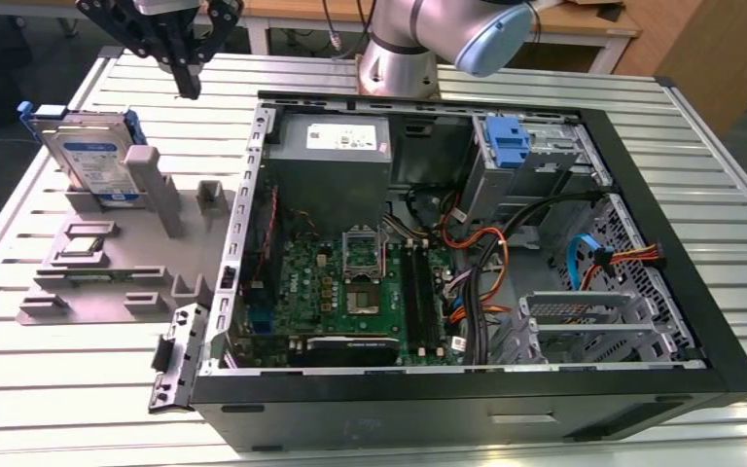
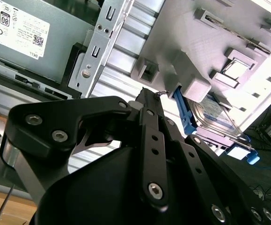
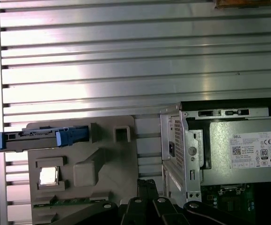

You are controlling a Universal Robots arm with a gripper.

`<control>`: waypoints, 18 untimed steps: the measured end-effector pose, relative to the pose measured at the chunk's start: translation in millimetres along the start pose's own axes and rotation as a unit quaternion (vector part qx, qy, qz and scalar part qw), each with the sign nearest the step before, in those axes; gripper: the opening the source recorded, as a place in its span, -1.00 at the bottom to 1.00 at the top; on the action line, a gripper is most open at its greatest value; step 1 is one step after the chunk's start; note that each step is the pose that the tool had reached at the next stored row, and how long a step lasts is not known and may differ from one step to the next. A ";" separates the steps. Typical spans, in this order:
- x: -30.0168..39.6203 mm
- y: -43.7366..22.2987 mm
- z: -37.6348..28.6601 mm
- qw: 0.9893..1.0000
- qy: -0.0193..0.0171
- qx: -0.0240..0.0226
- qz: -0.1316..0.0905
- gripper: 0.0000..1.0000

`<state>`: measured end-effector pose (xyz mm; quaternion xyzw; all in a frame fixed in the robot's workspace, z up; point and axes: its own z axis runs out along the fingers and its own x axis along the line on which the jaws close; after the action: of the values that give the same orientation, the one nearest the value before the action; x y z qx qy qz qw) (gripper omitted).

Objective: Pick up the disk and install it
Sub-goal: 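Reach for the disk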

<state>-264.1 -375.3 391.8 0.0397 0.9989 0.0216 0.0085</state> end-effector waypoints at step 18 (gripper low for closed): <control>3.3 -0.3 -0.1 1.000 0.000 0.000 0.000 -0.80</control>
<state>-267.4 -375.3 391.8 0.0397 0.9989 0.0216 0.0085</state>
